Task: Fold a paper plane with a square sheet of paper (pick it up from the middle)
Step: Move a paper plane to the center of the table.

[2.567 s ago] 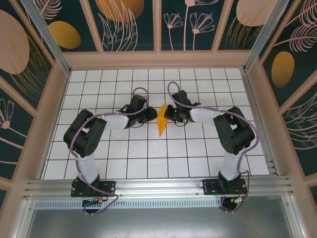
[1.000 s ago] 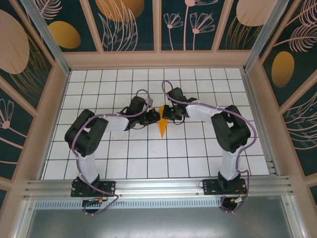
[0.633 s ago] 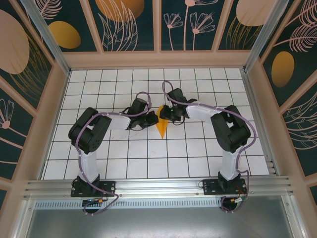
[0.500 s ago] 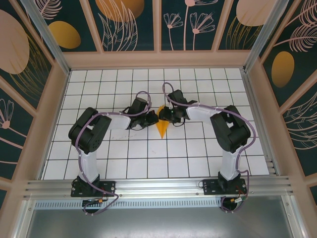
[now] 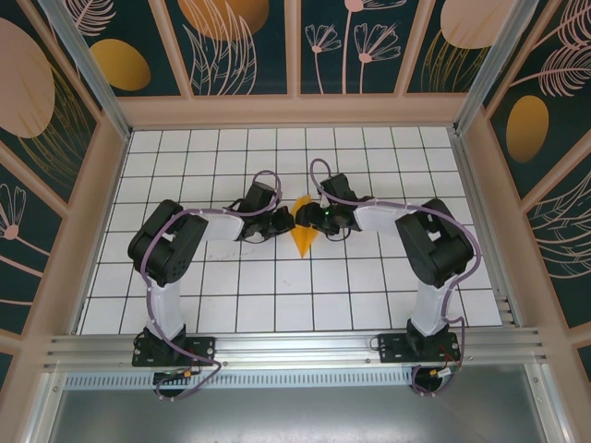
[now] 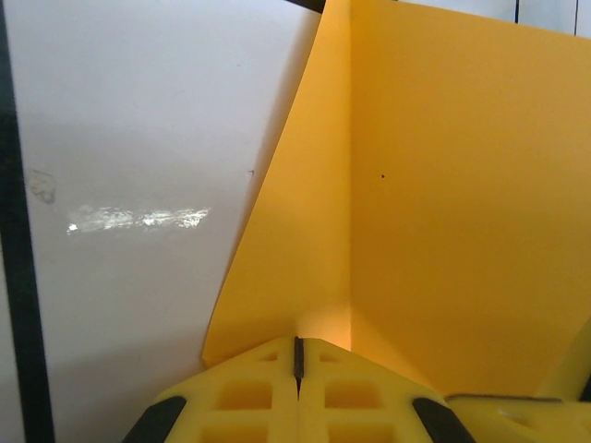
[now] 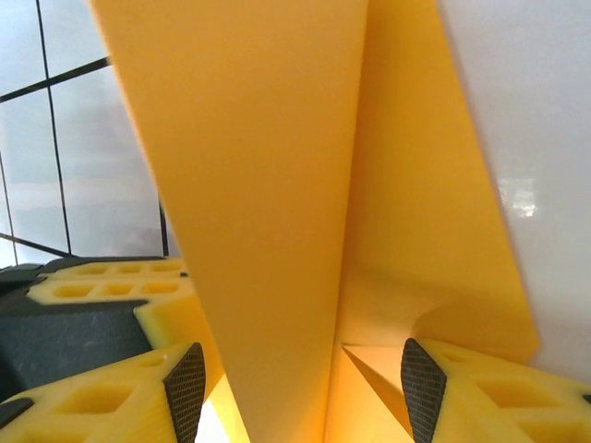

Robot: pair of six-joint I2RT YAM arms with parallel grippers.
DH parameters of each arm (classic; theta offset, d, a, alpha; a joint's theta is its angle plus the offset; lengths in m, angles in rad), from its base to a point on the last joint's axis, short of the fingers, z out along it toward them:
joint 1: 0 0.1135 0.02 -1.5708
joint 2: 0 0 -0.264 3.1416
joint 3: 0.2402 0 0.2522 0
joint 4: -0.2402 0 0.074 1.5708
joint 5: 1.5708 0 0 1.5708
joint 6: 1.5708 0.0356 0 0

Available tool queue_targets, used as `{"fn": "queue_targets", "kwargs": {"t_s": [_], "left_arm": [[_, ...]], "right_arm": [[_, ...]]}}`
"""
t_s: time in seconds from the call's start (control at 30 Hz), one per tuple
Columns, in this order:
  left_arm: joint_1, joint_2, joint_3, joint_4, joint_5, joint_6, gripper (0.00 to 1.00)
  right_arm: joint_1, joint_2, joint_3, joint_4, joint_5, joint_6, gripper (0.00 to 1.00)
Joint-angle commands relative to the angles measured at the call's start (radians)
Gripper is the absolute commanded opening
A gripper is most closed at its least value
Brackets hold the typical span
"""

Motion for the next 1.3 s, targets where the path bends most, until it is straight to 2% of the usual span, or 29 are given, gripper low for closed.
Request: {"fn": "queue_targets", "kwargs": {"t_s": [0.0,0.4,0.67,0.83,1.07,1.27], "left_arm": [[0.007,0.026,0.010,-0.036,-0.028,0.011,0.01],[0.007,0.028,0.013,-0.041,-0.029,0.005,0.01],[0.007,0.028,0.013,-0.039,-0.028,-0.002,0.01],[0.007,0.028,0.014,-0.040,-0.026,-0.006,0.00],[0.007,0.016,0.020,-0.044,-0.005,-0.014,0.01],[0.008,-0.016,0.024,-0.047,0.022,-0.019,0.10]], "right_arm": [[-0.008,-0.067,-0.034,0.021,-0.013,-0.001,0.62],[0.005,-0.080,-0.091,0.062,-0.112,-0.003,0.59],[0.020,-0.089,-0.127,0.143,-0.178,0.048,0.54],[0.051,-0.086,-0.135,0.143,-0.131,0.049,0.50],[0.094,-0.055,-0.093,0.055,0.020,0.006,0.48],[0.111,-0.039,-0.079,0.018,0.100,-0.010,0.47]]}}
